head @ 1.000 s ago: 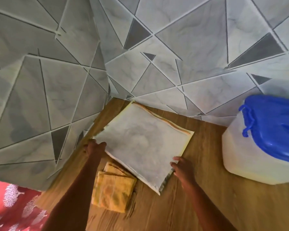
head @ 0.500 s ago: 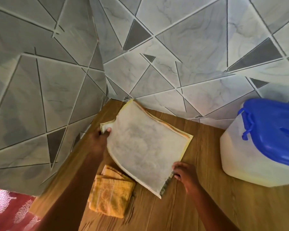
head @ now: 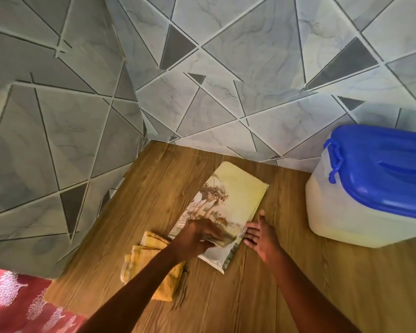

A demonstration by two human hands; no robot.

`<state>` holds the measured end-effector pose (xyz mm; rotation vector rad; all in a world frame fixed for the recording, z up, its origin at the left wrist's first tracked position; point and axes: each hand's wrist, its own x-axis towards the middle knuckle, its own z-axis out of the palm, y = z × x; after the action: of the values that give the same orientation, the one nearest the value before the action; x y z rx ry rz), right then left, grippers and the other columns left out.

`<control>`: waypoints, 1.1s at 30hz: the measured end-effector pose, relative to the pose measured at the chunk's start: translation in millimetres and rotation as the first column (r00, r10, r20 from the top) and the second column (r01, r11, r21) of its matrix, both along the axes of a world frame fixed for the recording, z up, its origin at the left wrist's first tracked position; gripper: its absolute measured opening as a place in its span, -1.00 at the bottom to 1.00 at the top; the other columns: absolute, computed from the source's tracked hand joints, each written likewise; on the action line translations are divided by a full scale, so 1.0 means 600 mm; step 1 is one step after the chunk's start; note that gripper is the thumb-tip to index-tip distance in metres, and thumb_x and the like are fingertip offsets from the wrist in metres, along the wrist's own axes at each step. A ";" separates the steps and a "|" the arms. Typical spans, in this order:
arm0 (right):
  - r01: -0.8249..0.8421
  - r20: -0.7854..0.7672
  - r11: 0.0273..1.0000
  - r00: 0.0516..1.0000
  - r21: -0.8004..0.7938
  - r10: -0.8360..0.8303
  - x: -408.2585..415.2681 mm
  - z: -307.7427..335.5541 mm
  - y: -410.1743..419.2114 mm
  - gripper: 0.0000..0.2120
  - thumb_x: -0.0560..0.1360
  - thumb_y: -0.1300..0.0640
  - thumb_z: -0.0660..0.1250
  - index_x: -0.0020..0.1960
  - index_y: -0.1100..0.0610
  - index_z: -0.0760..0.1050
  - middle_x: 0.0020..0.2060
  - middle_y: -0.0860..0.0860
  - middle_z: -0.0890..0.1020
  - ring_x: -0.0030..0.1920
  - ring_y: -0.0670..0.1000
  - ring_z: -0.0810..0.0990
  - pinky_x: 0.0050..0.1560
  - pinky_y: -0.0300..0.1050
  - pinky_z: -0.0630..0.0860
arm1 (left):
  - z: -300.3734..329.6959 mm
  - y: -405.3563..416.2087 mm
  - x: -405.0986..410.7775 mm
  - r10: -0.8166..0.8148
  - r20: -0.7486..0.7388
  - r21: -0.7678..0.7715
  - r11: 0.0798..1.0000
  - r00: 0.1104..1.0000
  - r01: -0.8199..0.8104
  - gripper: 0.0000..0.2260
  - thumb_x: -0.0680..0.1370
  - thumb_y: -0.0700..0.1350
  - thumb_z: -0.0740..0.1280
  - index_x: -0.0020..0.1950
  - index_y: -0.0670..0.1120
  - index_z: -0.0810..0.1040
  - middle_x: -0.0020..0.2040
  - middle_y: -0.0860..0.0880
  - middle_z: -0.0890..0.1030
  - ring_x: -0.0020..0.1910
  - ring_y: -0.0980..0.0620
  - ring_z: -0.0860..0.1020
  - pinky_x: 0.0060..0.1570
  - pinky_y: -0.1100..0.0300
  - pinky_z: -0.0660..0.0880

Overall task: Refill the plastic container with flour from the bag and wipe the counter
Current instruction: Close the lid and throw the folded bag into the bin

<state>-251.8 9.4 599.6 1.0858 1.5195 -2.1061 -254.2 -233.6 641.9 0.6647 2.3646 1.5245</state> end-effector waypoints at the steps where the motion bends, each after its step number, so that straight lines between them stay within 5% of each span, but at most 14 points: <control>1: 0.014 0.003 1.000 1.000 -0.001 -0.014 -0.001 -0.003 0.002 -0.38 0.62 -0.34 0.08 0.00 0.20 0.59 -0.05 0.15 0.66 0.01 0.13 0.64 0.00 0.03 0.56 | -0.014 0.005 0.001 -0.046 -0.021 -0.038 0.998 0.999 0.045 -0.76 0.38 -0.37 0.52 -0.01 -0.13 0.71 0.02 -0.09 0.68 0.05 -0.02 0.68 0.01 -0.05 0.65; 7: -0.004 0.022 0.990 1.000 0.143 0.001 -0.020 -0.008 0.003 -0.69 0.58 0.00 0.42 0.11 0.26 0.58 0.02 0.22 0.68 -0.05 0.14 0.68 -0.19 -0.04 0.62 | -0.014 0.025 0.004 -0.097 0.140 -0.197 0.973 0.985 0.124 -0.74 0.35 -0.11 0.58 0.00 -0.10 0.69 0.00 0.02 0.70 -0.02 0.12 0.68 0.01 0.09 0.65; 11: -0.018 0.045 0.964 0.999 0.265 0.006 -0.037 -0.010 -0.003 -0.52 0.44 -0.05 0.56 0.15 0.24 0.50 -0.01 0.22 0.65 -0.14 0.14 0.68 -0.36 -0.10 0.62 | 0.006 0.024 -0.037 0.063 0.197 -0.061 0.997 0.978 -0.052 -0.85 0.38 0.01 0.58 -0.12 0.00 0.72 -0.10 0.00 0.73 -0.06 0.00 0.69 0.01 0.08 0.57; 14: -0.017 0.051 0.937 0.999 0.349 -0.001 -0.047 -0.006 -0.003 -0.54 0.40 -0.05 0.59 0.01 0.26 0.50 -0.16 0.23 0.65 -0.24 0.15 0.67 -0.39 -0.07 0.62 | -0.013 0.017 -0.113 0.266 -0.014 -0.232 0.937 0.964 -0.262 -0.93 0.42 -0.13 0.51 -0.19 0.05 0.69 -0.12 0.11 0.70 -0.05 0.16 0.66 0.02 0.14 0.56; 16: -0.032 0.043 0.918 0.999 0.396 0.016 -0.053 -0.003 -0.002 -0.58 0.40 -0.05 0.59 -0.09 0.26 0.50 -0.26 0.22 0.65 -0.33 0.16 0.66 -0.39 -0.05 0.62 | -0.025 0.010 -0.171 0.286 -0.156 -0.403 0.855 0.945 -0.325 -0.95 0.37 -0.04 0.43 -0.23 0.13 0.64 -0.11 0.22 0.67 -0.04 0.30 0.61 0.06 0.20 0.56; 18: -0.050 0.021 0.903 0.999 0.426 0.045 -0.060 0.000 -0.003 -0.61 0.43 -0.01 0.58 -0.18 0.23 0.45 -0.31 0.18 0.61 -0.36 0.13 0.63 -0.41 -0.04 0.62 | -0.031 0.009 -0.219 0.326 -0.111 -0.551 0.766 0.939 -0.331 -0.78 0.31 0.17 0.32 -0.16 0.13 0.63 -0.09 0.21 0.65 -0.06 0.24 0.62 0.00 0.18 0.58; 20: -0.062 0.013 0.896 0.998 0.439 0.063 -0.067 -0.004 -0.002 -0.67 0.44 0.11 0.58 -0.17 0.23 0.44 -0.25 0.17 0.61 -0.31 0.13 0.64 -0.33 0.06 0.66 | -0.011 0.025 -0.238 0.368 0.007 -0.603 0.743 0.930 -0.290 -0.68 0.42 0.18 0.27 0.01 0.01 0.62 -0.06 0.10 0.61 -0.01 0.03 0.63 -0.04 0.14 0.56; 23: -0.090 0.003 0.880 0.995 0.466 0.100 -0.070 -0.012 0.000 -0.75 0.42 0.24 0.58 -0.11 0.27 0.50 -0.10 0.27 0.68 -0.19 0.24 0.71 -0.25 0.22 0.69 | -0.019 0.035 -0.253 0.480 0.216 -0.509 0.798 0.850 -0.321 -0.83 0.57 -0.07 0.35 0.09 -0.13 0.57 -0.06 -0.02 0.57 -0.01 -0.08 0.58 -0.02 0.14 0.48; 26: -0.117 -0.020 0.838 0.988 0.533 0.151 -0.061 -0.019 0.009 -0.70 0.44 0.26 0.55 -0.24 0.21 0.41 -0.16 0.31 0.67 -0.17 0.29 0.72 -0.27 0.27 0.68 | -0.039 0.031 -0.258 0.401 0.296 -0.415 0.872 0.867 -0.261 -0.88 0.47 -0.23 0.45 -0.11 -0.06 0.54 -0.11 -0.05 0.67 0.00 -0.12 0.64 0.11 -0.05 0.58; 30: -0.130 -0.073 0.828 0.977 0.546 0.202 -0.046 -0.026 0.033 -0.75 0.44 0.23 0.53 -0.19 0.17 0.44 -0.22 0.18 0.64 -0.18 0.17 0.67 -0.20 0.33 0.66 | -0.034 0.038 -0.251 0.318 0.350 -0.320 0.925 0.881 -0.206 -0.75 0.46 -0.40 0.45 -0.17 -0.12 0.44 -0.25 -0.03 0.54 -0.24 0.01 0.51 -0.35 0.27 0.49; 33: -0.093 -0.133 0.923 0.979 0.373 0.152 -0.038 -0.008 0.055 -0.78 0.47 0.39 0.47 0.04 0.20 0.55 -0.07 0.11 0.72 -0.06 0.14 0.71 -0.13 0.19 0.68 | -0.031 0.031 -0.245 0.212 0.413 -0.168 0.974 0.886 -0.154 -0.71 0.44 -0.43 0.46 -0.03 -0.18 0.40 -0.19 -0.14 0.53 -0.17 -0.03 0.52 -0.28 0.23 0.47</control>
<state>-274.5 42.1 594.6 0.9198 2.0623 -1.9096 -401.3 -215.0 623.5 0.0573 2.2006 1.3934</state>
